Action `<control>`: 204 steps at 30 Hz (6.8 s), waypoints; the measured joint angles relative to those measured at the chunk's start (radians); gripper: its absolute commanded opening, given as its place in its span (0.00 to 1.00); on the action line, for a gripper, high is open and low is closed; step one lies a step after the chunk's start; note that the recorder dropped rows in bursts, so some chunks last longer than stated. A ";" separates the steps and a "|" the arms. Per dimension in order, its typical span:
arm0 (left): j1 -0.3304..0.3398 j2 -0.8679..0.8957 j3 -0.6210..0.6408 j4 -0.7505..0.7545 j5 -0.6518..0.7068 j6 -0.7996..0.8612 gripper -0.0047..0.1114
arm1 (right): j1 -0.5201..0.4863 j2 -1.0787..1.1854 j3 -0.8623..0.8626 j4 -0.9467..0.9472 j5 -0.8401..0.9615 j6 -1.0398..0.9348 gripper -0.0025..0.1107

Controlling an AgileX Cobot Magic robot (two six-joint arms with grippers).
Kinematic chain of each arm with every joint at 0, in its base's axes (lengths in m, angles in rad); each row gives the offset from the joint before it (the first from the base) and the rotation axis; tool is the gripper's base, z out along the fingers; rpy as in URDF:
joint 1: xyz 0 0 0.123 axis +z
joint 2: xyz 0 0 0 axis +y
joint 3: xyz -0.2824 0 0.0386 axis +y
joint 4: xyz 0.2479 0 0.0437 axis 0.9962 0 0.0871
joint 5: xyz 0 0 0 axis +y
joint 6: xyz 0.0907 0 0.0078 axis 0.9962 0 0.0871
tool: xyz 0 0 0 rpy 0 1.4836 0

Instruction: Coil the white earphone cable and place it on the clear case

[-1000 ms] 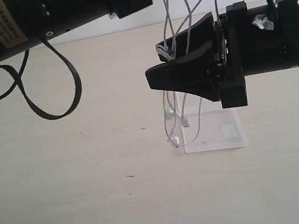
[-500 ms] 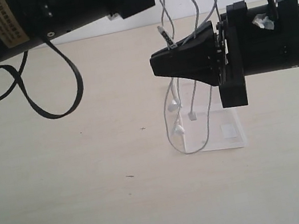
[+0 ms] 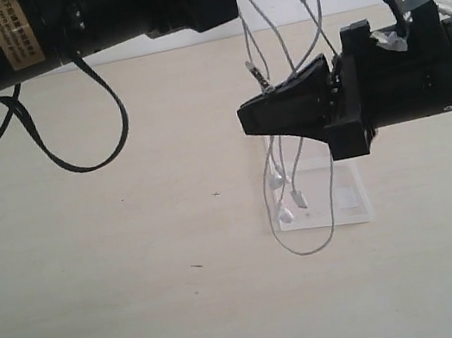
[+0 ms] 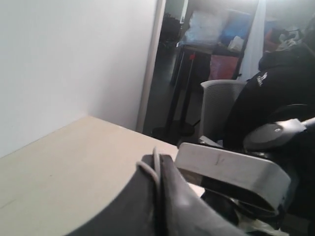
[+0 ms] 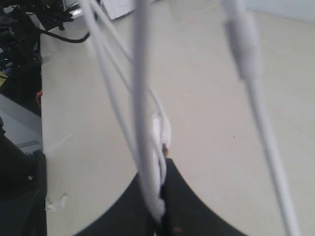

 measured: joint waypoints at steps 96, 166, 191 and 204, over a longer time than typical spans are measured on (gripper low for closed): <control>0.000 -1.055 0.688 -0.120 0.691 0.181 0.04 | 0.000 0.243 -0.152 -0.164 -0.498 0.707 0.02; 0.000 -1.055 0.688 -0.116 0.693 0.181 0.04 | 0.000 0.589 -0.269 0.021 -0.436 0.278 0.02; 0.000 -1.055 0.707 -0.108 0.687 0.181 0.04 | 0.002 0.570 -0.281 -0.201 -0.494 0.538 0.45; 0.000 -1.055 0.707 -0.108 0.685 0.181 0.04 | 0.002 0.500 -0.281 -0.353 -0.558 0.711 0.45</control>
